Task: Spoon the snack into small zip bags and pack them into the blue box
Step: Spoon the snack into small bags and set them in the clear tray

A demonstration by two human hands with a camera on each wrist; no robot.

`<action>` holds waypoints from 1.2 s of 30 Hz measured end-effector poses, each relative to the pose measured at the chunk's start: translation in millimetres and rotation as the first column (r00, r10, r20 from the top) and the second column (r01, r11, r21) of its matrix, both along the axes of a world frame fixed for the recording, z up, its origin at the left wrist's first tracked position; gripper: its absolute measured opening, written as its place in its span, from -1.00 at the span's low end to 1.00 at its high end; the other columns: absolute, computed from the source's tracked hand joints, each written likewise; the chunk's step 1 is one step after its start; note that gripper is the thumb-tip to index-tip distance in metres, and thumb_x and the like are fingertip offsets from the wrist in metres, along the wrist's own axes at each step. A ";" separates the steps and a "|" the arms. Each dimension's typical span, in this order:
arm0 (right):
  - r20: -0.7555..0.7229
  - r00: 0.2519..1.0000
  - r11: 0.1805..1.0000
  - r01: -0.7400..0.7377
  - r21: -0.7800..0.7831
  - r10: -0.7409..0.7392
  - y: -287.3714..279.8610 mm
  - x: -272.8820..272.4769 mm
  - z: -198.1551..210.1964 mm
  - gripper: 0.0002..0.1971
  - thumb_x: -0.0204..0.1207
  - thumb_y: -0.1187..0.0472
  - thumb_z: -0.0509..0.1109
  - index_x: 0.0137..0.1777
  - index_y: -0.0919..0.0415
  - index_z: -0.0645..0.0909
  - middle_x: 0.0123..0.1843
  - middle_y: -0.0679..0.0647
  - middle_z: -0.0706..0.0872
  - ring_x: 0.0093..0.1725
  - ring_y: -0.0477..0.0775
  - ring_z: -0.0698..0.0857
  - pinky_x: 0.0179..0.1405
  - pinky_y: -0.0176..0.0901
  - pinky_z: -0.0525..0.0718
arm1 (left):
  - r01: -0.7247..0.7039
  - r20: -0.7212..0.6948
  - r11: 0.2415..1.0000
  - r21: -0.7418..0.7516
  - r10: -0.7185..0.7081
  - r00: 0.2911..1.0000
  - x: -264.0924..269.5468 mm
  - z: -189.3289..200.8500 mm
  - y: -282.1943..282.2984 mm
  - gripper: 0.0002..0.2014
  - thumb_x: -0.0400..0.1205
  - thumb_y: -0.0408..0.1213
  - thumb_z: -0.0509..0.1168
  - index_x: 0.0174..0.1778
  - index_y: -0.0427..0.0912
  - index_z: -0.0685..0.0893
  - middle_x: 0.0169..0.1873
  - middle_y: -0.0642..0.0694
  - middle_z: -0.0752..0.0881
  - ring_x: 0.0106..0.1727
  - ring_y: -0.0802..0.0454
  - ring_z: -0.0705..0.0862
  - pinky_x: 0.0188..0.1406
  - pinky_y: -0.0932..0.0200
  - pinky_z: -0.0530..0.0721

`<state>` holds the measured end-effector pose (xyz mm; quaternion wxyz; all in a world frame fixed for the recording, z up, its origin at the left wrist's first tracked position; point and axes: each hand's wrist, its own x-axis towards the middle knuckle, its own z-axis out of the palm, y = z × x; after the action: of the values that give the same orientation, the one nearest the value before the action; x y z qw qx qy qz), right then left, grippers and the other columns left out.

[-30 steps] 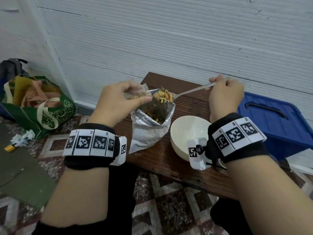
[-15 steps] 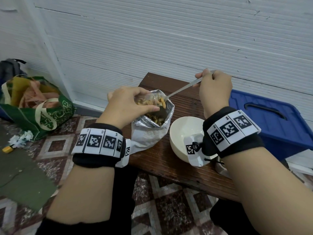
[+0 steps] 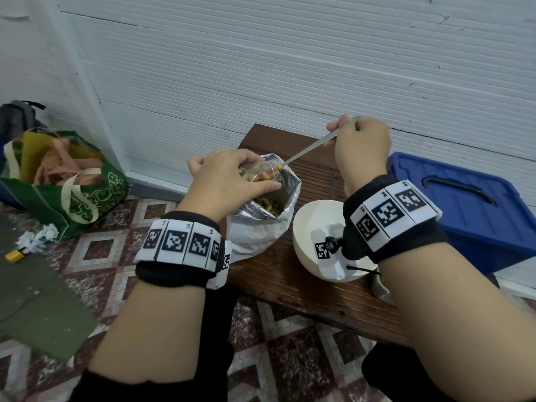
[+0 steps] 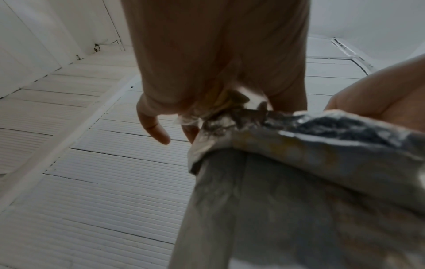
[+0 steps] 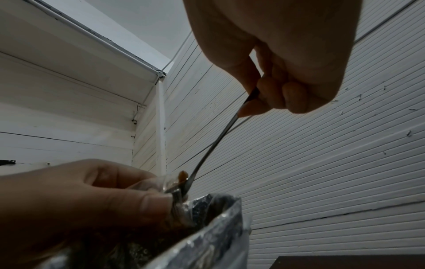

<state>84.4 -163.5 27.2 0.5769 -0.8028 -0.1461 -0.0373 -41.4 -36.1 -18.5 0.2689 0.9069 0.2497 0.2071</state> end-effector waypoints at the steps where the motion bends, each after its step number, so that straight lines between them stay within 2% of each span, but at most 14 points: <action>1: 0.006 1.000 1.000 -0.003 0.000 0.003 0.1 -0.2 0.6 -0.67 0.71 0.17 0.15 -0.18 0.13 0.70 -0.31 0.00 0.70 -0.59 -0.30 0.52 -0.58 -0.58 0.39 | -0.001 0.011 1.000 -0.003 0.001 1.000 0.0 -0.3 -0.4 -0.52 0.34 0.33 0.44 0.10 0.19 0.68 -0.07 0.26 0.64 0.05 0.21 0.43 0.05 0.12 0.08; 5: 0.030 0.999 0.999 -0.036 0.030 0.035 1.7 -2.0 2.8 -0.68 0.71 0.17 0.15 -0.16 0.16 0.70 -0.27 0.06 0.72 -0.63 -0.38 0.51 -0.59 -0.61 0.37 | -0.010 0.073 1.000 0.005 0.010 0.997 1.6 -0.4 -2.5 -0.52 0.33 0.33 0.44 0.10 0.20 0.68 -0.05 0.27 0.64 0.06 0.26 0.45 0.06 0.13 0.06; 7: 0.061 0.996 0.996 -0.067 0.057 0.063 3.5 -4.8 4.0 -0.69 0.71 0.16 0.15 -0.14 0.17 0.70 -0.25 0.06 0.73 -0.53 -0.38 0.59 -0.47 -0.64 0.43 | -0.005 0.110 1.000 -0.005 0.006 0.994 1.9 1.0 -5.5 -0.55 0.33 0.33 0.44 0.06 0.24 0.66 -0.08 0.32 0.63 0.07 0.27 0.46 0.04 0.15 0.04; 12: 0.282 0.944 0.956 -0.229 0.181 0.173 2.7 -18.7 8.7 -0.71 0.72 0.19 0.16 -0.23 0.02 0.57 -0.23 -0.08 0.70 -0.34 -0.26 0.63 -0.20 -0.47 0.55 | -0.027 0.159 0.997 -0.066 0.037 0.987 2.2 1.1 -8.2 -0.61 0.38 0.31 0.42 0.04 0.26 0.59 -0.07 0.33 0.60 0.10 0.26 0.47 0.12 0.17 0.05; 15: 0.385 0.910 0.938 -0.259 0.231 0.157 -0.1 -22.7 12.5 -0.75 0.71 0.22 0.15 -0.18 0.09 0.57 -0.22 -0.13 0.68 -0.29 -0.21 0.63 -0.16 -0.45 0.54 | -0.066 0.180 0.990 -0.122 0.088 0.980 0.4 1.7 -6.2 -0.61 0.40 0.31 0.40 0.04 0.27 0.53 -0.16 0.38 0.56 0.07 0.25 0.49 0.23 0.15 0.10; 17: 0.423 0.898 0.925 -0.257 0.281 0.121 -2.2 -22.6 14.3 -0.76 0.71 0.24 0.14 -0.12 0.20 0.59 -0.23 -0.14 0.67 -0.27 -0.16 0.65 -0.17 -0.38 0.59 | -0.060 0.209 0.978 -0.201 0.103 0.972 -1.1 -0.2 -3.3 -0.62 0.40 0.30 0.41 0.02 0.25 0.55 -0.18 0.39 0.55 0.09 0.20 0.56 0.41 0.04 0.21; 19: 0.440 0.894 0.909 -0.247 0.336 0.080 -4.7 -21.8 15.8 -0.77 0.72 0.26 0.14 -0.09 0.26 0.60 -0.22 -0.10 0.66 -0.26 -0.13 0.65 -0.20 -0.41 0.57 | -0.053 0.248 0.960 -0.275 0.124 0.961 -3.0 -2.0 -0.9 -0.69 0.40 0.28 0.44 -0.10 0.25 0.58 -0.14 0.39 0.59 0.12 0.16 0.62 0.42 -0.20 0.45; 21: 0.431 0.902 0.897 -0.216 0.385 0.032 -7.5 -20.3 16.4 -0.76 0.72 0.27 0.13 -0.12 0.21 0.59 -0.22 -0.05 0.66 -0.27 -0.16 0.64 -0.21 -0.44 0.55 | -0.052 0.278 0.947 -0.316 0.145 0.949 -5.3 -1.1 -0.8 -0.75 0.41 0.23 0.47 -0.19 0.26 0.59 -0.16 0.38 0.62 0.06 0.31 0.61 0.39 -0.21 0.51; 23: 0.396 0.918 0.894 -0.157 0.419 -0.024 -9.8 -18.6 15.0 -0.74 0.72 0.24 0.14 -0.18 0.08 0.57 -0.25 -0.10 0.67 -0.29 -0.17 0.64 -0.21 -0.38 0.58 | -0.025 0.314 0.934 -0.357 0.145 0.938 -7.2 1.2 -1.3 -0.79 0.43 0.14 0.49 -0.18 0.22 0.61 -0.17 0.36 0.65 0.01 0.48 0.56 0.36 -0.04 0.57; 26: 0.312 0.944 0.901 -0.040 0.431 -0.108 -13.0 -17.0 8.2 -0.71 0.71 0.19 0.15 -0.23 -0.04 0.56 -0.37 -0.24 0.66 -0.31 -0.18 0.66 -0.19 -0.35 0.62 | 0.012 0.335 0.920 -0.391 0.130 0.933 -9.9 3.5 -0.6 -0.75 0.46 0.03 0.50 -0.03 0.08 0.67 -0.14 0.33 0.66 -0.02 0.54 0.55 0.12 0.29 0.60; 28: 0.254 0.955 0.899 0.026 0.437 -0.151 -16.0 -16.0 1.3 -0.69 0.71 0.18 0.16 -0.26 -0.06 0.56 -0.39 -0.25 0.66 -0.32 -0.17 0.68 -0.20 -0.40 0.59 | 0.012 0.341 0.918 -0.395 0.134 0.930 -11.7 3.7 0.7 -0.69 0.45 0.04 0.50 0.03 0.03 0.68 -0.11 0.30 0.68 0.00 0.52 0.56 0.06 0.38 0.56; 31: 0.190 0.962 0.909 0.106 0.402 -0.196 -21.4 -14.1 -8.3 -0.69 0.71 0.15 0.16 -0.26 -0.05 0.58 -0.33 -0.17 0.67 -0.30 -0.17 0.69 -0.27 -0.51 0.52 | 0.002 0.362 0.908 -0.419 0.165 0.917 -13.9 3.6 3.2 -0.60 0.41 0.08 0.51 0.09 -0.02 0.71 -0.02 0.22 0.73 0.09 0.37 0.65 0.18 0.21 0.65; 34: 0.144 0.976 0.943 0.111 0.315 -0.163 -25.2 -12.8 -18.8 -0.72 0.71 0.14 0.17 -0.18 0.09 0.65 -0.33 -0.07 0.70 -0.40 -0.39 0.63 -0.33 -0.58 0.49 | 0.018 0.400 0.889 -0.458 0.187 0.897 -14.6 4.3 3.5 -0.59 0.41 0.04 0.54 0.11 -0.04 0.71 -0.03 0.17 0.77 0.09 0.32 0.69 0.21 0.04 0.71; 36: 0.141 0.984 0.975 0.079 0.210 -0.110 -25.6 -15.9 -26.3 -0.73 0.69 0.13 0.20 -0.16 0.09 0.68 -0.39 -0.10 0.70 -0.42 -0.44 0.60 -0.33 -0.59 0.47 | 0.043 0.421 0.886 -0.463 0.177 0.890 -13.8 5.8 1.6 -0.60 0.43 0.00 0.54 0.13 -0.05 0.70 -0.04 0.17 0.77 0.08 0.34 0.70 0.21 0.06 0.71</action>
<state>68.5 -189.1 0.9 0.6407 -0.7405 -0.1468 -0.1405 -55.2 -34.5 -12.7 0.5185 0.7345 0.2543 0.3563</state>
